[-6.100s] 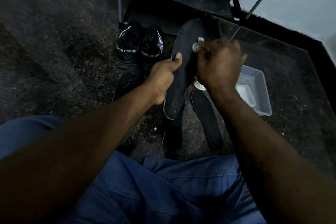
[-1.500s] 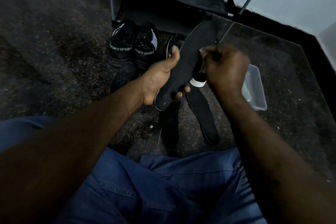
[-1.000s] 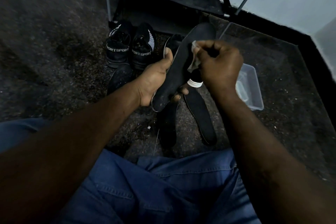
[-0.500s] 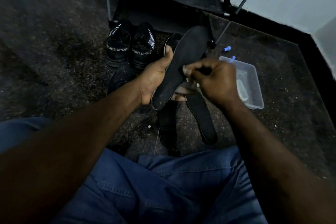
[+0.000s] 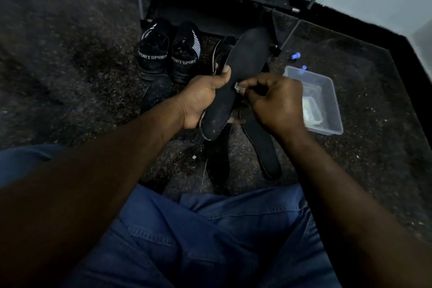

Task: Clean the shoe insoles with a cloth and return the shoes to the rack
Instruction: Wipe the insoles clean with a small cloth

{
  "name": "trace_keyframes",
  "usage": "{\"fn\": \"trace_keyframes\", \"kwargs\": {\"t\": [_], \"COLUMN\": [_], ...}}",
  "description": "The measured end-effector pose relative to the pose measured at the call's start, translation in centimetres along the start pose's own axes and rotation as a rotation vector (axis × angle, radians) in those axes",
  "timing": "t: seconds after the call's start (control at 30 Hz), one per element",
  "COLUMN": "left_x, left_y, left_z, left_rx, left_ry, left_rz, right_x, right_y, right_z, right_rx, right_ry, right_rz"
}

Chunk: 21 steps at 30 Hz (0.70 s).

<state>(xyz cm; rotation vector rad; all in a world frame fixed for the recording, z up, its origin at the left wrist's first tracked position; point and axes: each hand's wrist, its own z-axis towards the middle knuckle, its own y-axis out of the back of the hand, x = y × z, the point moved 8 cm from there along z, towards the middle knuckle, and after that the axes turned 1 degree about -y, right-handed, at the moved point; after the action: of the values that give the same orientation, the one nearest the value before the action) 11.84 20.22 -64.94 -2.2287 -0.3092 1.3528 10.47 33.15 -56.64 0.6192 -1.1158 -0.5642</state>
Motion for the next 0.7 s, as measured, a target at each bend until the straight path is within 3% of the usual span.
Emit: {"fn": "trace_keyframes", "kwargs": {"t": [0.1,0.37,0.5,0.7], "left_x": [-0.2,-1.3,-2.4,-3.0], "left_y": [-0.4,0.0,-0.1,-0.4], "left_z": [0.4,0.1,0.1,0.3], "left_rx": [0.002,0.023,0.030,0.065], "left_ry": [-0.028,-0.079,-0.150,-0.143], "left_rz": [-0.057,-0.211,-0.320,-0.412], "right_x": [0.3,2.5,3.3,5.3], "right_y": [0.1,-2.9,-3.8,-3.3], "right_z": [-0.5,-5.1,-7.1,-7.7], "right_rx": [-0.086,-0.075,0.037,-0.050], "right_ry": [-0.015,-0.021,-0.100,0.059], "right_rz": [0.021,0.200,0.375,0.369]}}
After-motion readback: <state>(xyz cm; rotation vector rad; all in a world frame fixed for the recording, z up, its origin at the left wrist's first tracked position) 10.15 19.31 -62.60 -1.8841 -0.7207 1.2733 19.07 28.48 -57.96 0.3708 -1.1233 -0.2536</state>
